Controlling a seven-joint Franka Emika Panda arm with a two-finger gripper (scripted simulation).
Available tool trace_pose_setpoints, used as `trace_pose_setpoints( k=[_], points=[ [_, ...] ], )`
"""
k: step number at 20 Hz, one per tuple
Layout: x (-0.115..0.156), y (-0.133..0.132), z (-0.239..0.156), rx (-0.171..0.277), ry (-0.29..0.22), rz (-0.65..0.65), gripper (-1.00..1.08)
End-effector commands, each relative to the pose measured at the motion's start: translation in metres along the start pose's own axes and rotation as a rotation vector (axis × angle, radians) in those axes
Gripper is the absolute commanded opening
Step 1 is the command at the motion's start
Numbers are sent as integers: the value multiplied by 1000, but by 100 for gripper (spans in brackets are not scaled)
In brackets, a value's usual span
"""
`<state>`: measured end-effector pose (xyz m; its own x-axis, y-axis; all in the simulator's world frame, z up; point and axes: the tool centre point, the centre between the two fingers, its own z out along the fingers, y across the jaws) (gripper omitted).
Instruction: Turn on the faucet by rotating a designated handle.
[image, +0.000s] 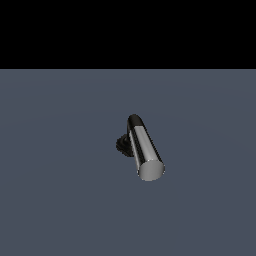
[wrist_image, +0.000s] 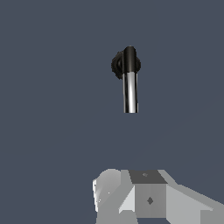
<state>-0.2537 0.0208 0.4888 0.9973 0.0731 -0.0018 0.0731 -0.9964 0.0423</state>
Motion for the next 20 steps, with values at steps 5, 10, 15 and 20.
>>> trace_pose_setpoints(
  k=[5, 10, 15, 20],
  points=[
    [0, 0, 4, 0, 0, -1, -100],
    [2, 1, 19, 2, 0, -6, -100],
    [5, 1, 46, 5, 1, -15, -100],
    [9, 2, 84, 9, 1, -27, -100]
  ],
)
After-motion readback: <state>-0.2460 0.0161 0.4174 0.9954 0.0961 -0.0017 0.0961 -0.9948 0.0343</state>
